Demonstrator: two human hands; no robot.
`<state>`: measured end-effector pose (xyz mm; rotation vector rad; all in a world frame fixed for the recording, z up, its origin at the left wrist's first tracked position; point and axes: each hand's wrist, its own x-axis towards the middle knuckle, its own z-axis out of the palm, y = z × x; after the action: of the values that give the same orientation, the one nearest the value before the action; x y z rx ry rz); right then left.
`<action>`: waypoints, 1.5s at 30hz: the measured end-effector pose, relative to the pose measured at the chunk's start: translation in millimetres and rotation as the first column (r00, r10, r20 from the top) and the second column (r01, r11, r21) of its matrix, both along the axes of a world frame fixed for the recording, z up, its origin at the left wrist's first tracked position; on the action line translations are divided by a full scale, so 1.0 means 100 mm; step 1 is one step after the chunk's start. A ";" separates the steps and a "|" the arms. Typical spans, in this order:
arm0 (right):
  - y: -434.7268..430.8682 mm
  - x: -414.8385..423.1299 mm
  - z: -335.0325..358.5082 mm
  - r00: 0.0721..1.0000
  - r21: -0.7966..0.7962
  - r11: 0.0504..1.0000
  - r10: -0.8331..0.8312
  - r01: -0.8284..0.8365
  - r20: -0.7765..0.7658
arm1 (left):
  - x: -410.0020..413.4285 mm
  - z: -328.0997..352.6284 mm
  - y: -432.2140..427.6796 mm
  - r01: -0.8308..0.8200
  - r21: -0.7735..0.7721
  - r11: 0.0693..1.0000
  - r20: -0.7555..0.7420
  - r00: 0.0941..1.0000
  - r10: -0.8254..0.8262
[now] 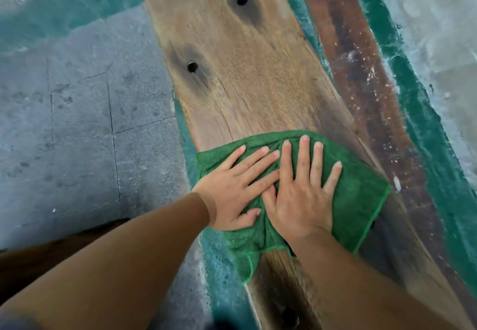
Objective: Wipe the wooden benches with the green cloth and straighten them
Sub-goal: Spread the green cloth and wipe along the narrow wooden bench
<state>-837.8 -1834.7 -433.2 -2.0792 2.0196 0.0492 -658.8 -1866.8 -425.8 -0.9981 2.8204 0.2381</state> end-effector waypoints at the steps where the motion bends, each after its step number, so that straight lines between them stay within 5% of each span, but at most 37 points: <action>1: -0.09 0.03 0.00 1.000 -0.003 1.000 0.003 -0.003 0.001 | 0.03 0.00 -0.08 -0.006 -0.003 1.000 -0.004 1.000 0.006; 21: -2.85 0.90 -0.07 0.999 -0.064 0.998 -0.025 0.023 -0.034 | 0.84 -0.08 -2.78 -0.099 0.032 0.995 -0.021 0.995 0.100; 45: -4.72 1.50 -0.10 0.998 -0.075 0.996 0.041 -0.045 -0.052 | 1.26 -0.09 -4.44 -0.271 0.055 0.961 -0.040 0.961 0.273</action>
<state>-688.0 -2306.4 -443.0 -2.1892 2.0359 0.0335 -532.8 -2311.0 -435.3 -1.3858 2.6956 0.3623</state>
